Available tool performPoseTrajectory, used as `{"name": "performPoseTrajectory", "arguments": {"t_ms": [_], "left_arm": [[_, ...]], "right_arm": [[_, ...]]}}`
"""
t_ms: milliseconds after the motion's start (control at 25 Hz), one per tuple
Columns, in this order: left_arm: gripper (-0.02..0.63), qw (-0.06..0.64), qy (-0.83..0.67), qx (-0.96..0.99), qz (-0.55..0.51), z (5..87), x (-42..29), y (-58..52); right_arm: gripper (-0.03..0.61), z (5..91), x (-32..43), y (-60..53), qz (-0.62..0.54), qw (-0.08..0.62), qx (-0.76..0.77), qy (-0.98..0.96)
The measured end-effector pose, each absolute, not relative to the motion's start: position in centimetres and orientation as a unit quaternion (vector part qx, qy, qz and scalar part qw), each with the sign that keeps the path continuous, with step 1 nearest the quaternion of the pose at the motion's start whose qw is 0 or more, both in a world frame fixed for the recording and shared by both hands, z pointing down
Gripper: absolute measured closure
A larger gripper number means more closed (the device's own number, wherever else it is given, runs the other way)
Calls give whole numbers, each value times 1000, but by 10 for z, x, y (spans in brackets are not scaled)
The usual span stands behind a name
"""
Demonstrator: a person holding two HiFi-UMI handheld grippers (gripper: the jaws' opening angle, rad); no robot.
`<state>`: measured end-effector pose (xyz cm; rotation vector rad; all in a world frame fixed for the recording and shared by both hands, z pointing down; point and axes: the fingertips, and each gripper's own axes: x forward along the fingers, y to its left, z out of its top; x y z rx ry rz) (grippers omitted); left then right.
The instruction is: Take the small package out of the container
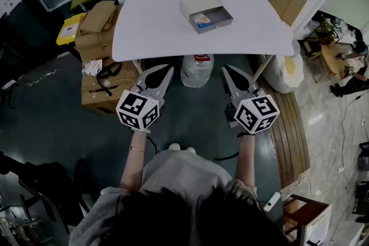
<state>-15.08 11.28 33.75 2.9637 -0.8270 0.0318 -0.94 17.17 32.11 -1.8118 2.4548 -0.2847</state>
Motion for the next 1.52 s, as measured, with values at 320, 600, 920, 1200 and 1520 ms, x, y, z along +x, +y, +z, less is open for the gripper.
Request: {"name": "performPoseTrajectory", "arguments": {"t_ms": [320, 600, 920, 1200, 1520], "left_arm": [[620, 36, -267, 963, 5, 338, -145, 113], [621, 37, -270, 962, -2, 335, -142, 111], [620, 47, -274, 961, 5, 343, -139, 118], [620, 60, -278, 959, 15, 353, -138, 112], [620, 70, -269, 961, 13, 362, -127, 80]], "right_arm": [[568, 321, -4, 171, -94, 43, -588, 802], [566, 316, 3, 174, -100, 70, -579, 806], [566, 320, 3, 176, -113, 85, -566, 812], [566, 331, 3, 167, -126, 81, -562, 813], [566, 342, 11, 138, -134, 81, -571, 806]]}}
